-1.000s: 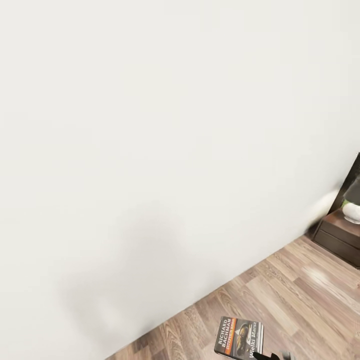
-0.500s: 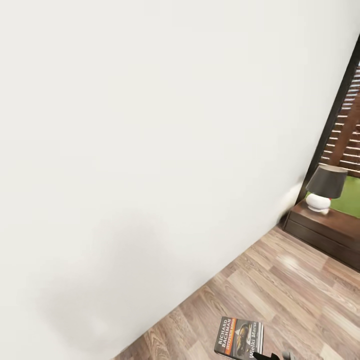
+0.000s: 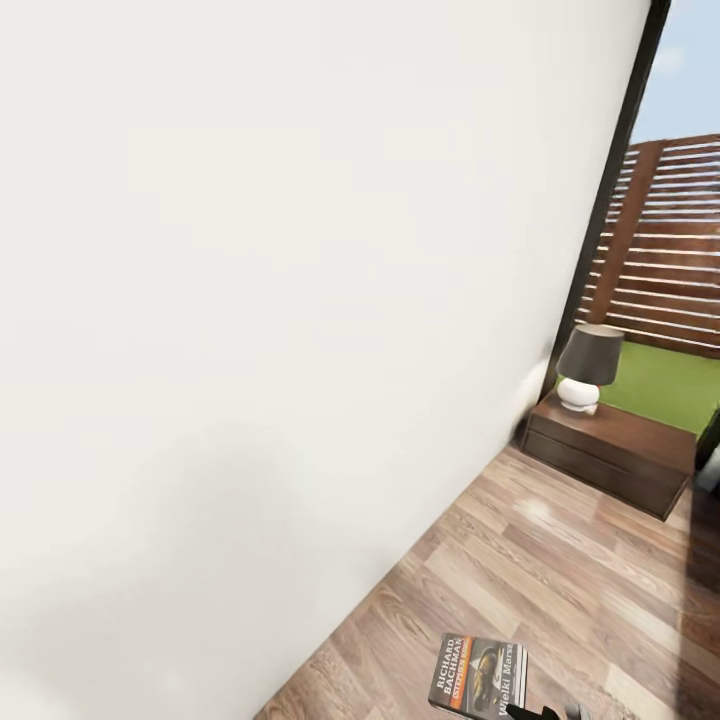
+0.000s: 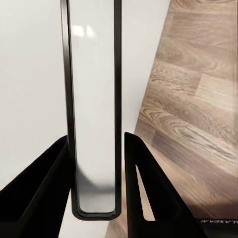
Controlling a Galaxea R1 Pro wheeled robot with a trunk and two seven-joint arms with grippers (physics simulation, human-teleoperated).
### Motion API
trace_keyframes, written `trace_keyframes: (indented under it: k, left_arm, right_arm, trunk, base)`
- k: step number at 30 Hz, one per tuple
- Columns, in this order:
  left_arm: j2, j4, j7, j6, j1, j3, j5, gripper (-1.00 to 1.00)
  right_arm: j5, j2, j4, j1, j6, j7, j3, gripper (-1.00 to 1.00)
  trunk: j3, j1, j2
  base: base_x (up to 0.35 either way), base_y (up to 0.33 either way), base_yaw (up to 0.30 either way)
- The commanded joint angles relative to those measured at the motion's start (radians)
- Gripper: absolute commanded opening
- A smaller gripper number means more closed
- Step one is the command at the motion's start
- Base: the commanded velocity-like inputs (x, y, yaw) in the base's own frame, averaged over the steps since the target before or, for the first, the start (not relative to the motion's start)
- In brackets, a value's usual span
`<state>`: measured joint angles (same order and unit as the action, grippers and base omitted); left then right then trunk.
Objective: In the bedroom, move the book from the bed onto either nightstand, and place the two sandals side by side next to the bed.
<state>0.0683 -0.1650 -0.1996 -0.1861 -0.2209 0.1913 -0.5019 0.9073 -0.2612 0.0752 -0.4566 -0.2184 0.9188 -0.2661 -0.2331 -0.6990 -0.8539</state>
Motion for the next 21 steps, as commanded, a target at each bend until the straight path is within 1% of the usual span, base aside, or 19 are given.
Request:
trace_keyframes:
  k: [1, 15, 21]
  left_arm:
    - [0.001, 0.001, -0.003, -0.004, -0.001, 0.008, -0.01, 1.0]
    - [0.001, 0.001, -0.003, -0.003, -0.001, 0.008, -0.01, 1.0]
    - [0.001, 0.001, -0.003, -0.003, -0.001, 0.008, -0.01, 1.0]
  right_arm:
    - [0.012, 0.0, 0.003, -0.002, -0.009, 0.005, -0.003, -1.0]
    - [0.012, 0.0, 0.003, -0.002, -0.009, 0.005, -0.003, -1.0]
    - [0.012, 0.0, 0.003, -0.002, -0.009, 0.005, -0.003, -1.0]
  trunk:
    - [-0.001, 0.0, -0.001]
    - [0.008, 0.0, -0.001]
    - [0.011, 0.0, -0.001]
  base:
    - [0.015, 0.005, -0.3]
    - [0.004, 0.001, -0.3]
    - [0.179, 0.117, -0.3]
